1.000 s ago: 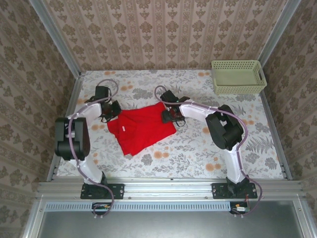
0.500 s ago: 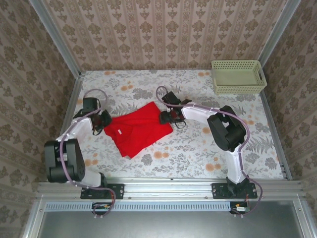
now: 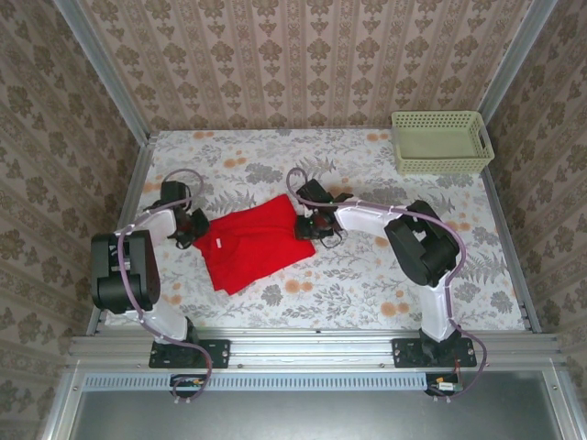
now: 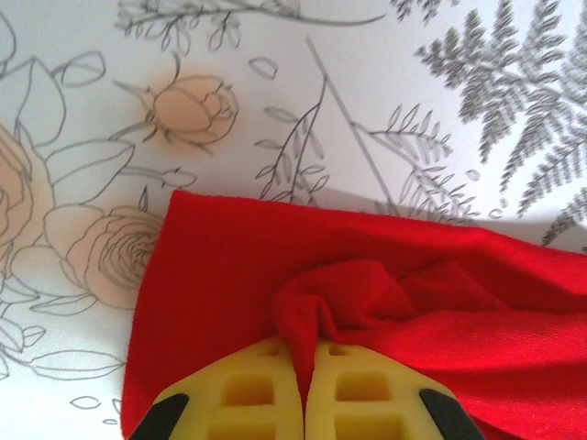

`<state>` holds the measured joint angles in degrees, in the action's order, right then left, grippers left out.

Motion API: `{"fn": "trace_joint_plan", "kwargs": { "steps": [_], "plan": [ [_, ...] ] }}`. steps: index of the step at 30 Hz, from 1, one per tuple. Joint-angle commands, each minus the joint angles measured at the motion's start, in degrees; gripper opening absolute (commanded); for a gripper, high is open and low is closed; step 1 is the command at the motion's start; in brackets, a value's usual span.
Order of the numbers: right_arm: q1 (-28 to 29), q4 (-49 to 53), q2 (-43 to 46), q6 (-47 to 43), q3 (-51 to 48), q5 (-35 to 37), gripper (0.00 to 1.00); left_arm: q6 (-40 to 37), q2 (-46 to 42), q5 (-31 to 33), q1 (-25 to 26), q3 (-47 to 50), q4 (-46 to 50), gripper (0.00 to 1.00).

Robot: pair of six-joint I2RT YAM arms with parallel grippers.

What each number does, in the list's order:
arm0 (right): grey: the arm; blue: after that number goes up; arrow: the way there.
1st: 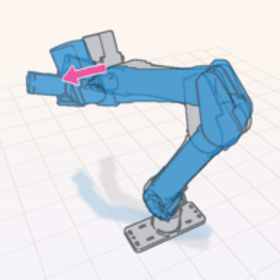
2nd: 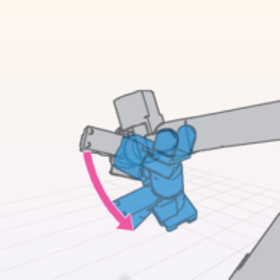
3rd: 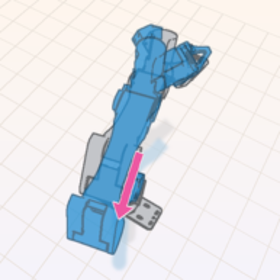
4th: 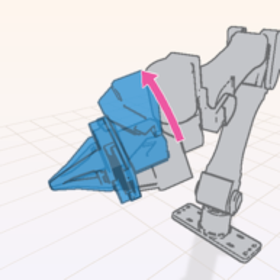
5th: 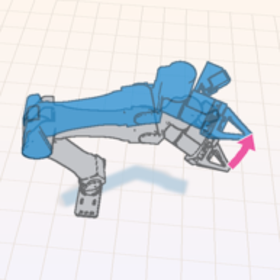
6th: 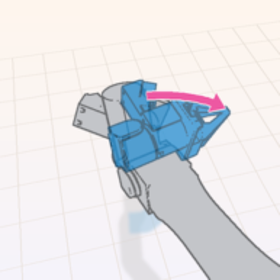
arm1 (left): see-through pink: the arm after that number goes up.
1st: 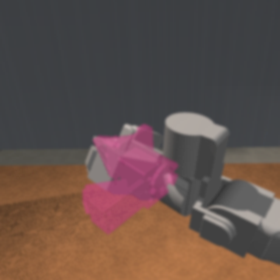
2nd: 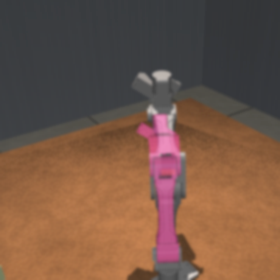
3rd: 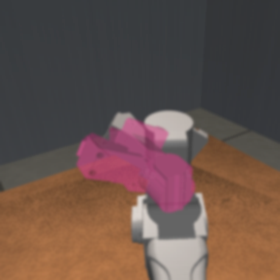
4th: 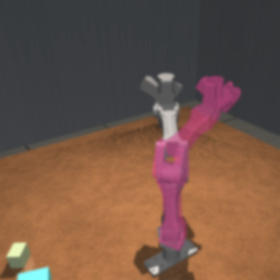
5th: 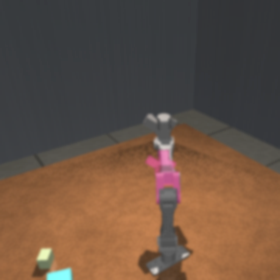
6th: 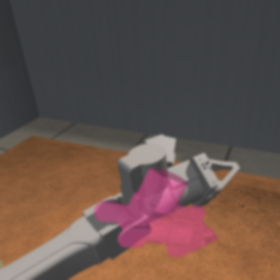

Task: Fold the inside-out t-shirt

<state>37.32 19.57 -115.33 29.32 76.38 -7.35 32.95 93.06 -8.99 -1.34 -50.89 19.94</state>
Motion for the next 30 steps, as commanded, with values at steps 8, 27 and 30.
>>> {"fn": "trace_joint_plan", "kwargs": {
  "steps": [8,27,30],
  "plan": [
    [1.1,14.5,12.5,-5.8,1.5,22.8,0.00,-1.3,-8.6,-0.6,1.4,-3.5,2.9,0.00],
    [2.6,17.1,7.4,-5.6,2.4,27.2,0.24,-6.6,11.5,1.9,2.9,-17.0,1.1,0.08],
    [1.3,17.0,7.8,-6.4,2.4,26.2,0.35,-8.6,13.8,2.3,3.5,-22.0,3.4,0.16]
  ]
}}
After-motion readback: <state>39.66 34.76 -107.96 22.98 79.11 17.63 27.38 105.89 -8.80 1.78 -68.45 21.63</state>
